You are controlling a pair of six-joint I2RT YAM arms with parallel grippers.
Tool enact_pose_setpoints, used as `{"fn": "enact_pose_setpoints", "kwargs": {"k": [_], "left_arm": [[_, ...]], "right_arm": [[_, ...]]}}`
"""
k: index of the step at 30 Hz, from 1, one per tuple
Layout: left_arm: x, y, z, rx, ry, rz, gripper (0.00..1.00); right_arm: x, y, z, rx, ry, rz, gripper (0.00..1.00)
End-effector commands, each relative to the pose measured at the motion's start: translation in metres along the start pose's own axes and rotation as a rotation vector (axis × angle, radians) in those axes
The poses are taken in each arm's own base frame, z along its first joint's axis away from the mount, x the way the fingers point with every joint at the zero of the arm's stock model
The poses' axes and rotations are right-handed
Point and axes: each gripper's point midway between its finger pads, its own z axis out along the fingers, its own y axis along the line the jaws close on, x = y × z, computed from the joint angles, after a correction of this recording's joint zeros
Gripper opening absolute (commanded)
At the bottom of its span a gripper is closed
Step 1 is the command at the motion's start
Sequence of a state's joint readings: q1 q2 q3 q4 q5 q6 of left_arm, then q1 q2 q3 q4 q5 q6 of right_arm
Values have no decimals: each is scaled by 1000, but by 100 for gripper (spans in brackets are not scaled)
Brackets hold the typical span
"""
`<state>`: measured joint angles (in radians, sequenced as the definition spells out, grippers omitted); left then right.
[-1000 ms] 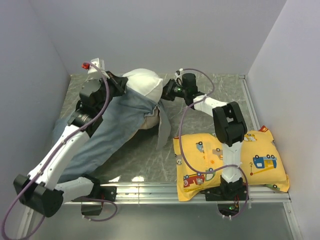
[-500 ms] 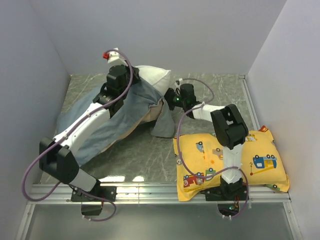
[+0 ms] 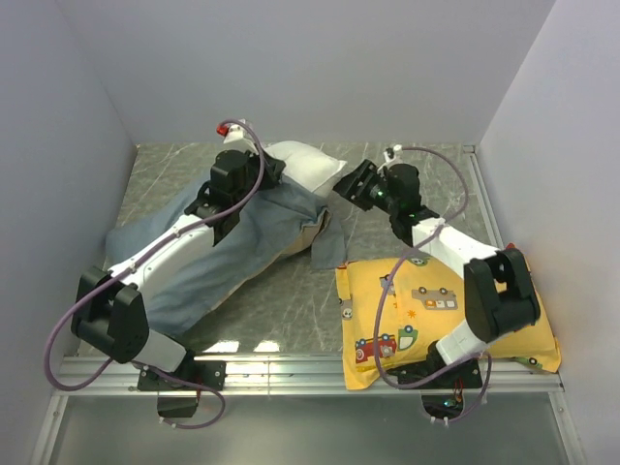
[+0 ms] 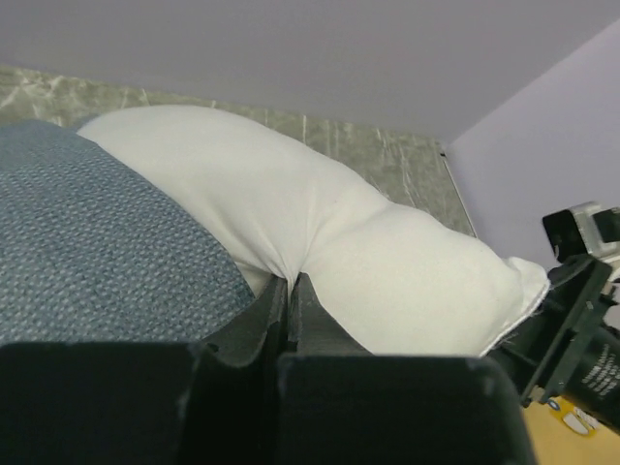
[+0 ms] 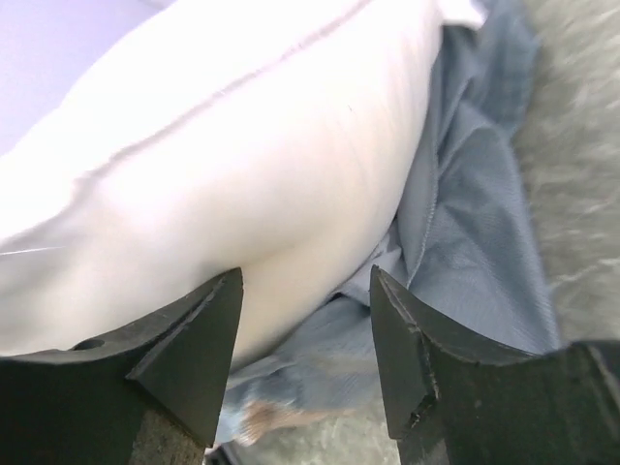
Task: Remove the pillowcase from the pillow
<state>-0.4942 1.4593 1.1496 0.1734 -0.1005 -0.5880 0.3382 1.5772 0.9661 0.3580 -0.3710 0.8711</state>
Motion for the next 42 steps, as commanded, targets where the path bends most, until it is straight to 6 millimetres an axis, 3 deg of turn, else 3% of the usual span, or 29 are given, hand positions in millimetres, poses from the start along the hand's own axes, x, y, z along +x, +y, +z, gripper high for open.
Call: {"fn": "enact_pose_setpoints", "kwargs": {"k": [1, 2, 6, 7, 8, 10, 11, 12, 14, 18, 20, 22, 24, 27, 29, 33, 35, 36, 39, 40, 42], "left_arm": [[-10, -22, -16, 109, -7, -17, 1], [-6, -24, -17, 124, 12, -16, 1], [19, -35, -23, 203, 115, -34, 5], [32, -39, -27, 233, 154, -38, 9], [36, -43, -30, 251, 165, -41, 19], [42, -50, -39, 278, 181, -37, 33], [47, -48, -42, 265, 192, -35, 45], [39, -53, -50, 276, 175, -36, 51], [32, -59, -59, 290, 162, -39, 63], [5, -63, -87, 273, 102, -66, 70], [-11, -47, -93, 161, 39, -88, 74], [-16, -18, -96, -21, 30, -87, 78], [-19, 13, -93, -203, 27, -40, 80], [-5, 34, -76, -302, 73, 32, 83], [20, 56, -63, -390, 140, 73, 84], [58, 72, -45, -409, 249, 80, 81], [71, 80, -41, -430, 280, 81, 72], [75, 83, -40, -434, 292, 79, 62], [73, 89, -39, -440, 282, 67, 39], [69, 91, -39, -442, 276, 62, 23], [53, 102, -39, -469, 246, 46, 6]], "right_arm": [[-20, 10, -27, 18, -95, -79, 64], [-20, 9, -34, 23, -103, -88, 66], [-33, 43, -59, -40, -131, -213, 72], [-35, 48, -59, -42, -126, -241, 72], [-41, 55, -57, -29, -113, -262, 73], [-45, 56, -51, -14, -98, -324, 76], [-56, 71, -48, -32, -108, -347, 77], [-49, 53, -34, 13, -48, -355, 77], [-50, 49, -13, 22, 11, -358, 78], [-51, 44, 18, 28, 83, -397, 78], [-51, 38, 35, 41, 132, -419, 79], [-49, 34, 51, 32, 176, -425, 79], [-34, 35, 55, -19, 259, -423, 79], [-12, 37, 63, -91, 334, -411, 79], [7, 30, 72, -100, 394, -400, 79], [39, 15, 80, -118, 487, -361, 77], [52, 2, 83, -117, 521, -323, 63], [56, 0, 82, -119, 534, -312, 42], [58, -12, 84, -77, 547, -293, 0], [48, -14, 84, -36, 510, -294, 0], [25, -22, 82, 37, 434, -287, 0]]}}
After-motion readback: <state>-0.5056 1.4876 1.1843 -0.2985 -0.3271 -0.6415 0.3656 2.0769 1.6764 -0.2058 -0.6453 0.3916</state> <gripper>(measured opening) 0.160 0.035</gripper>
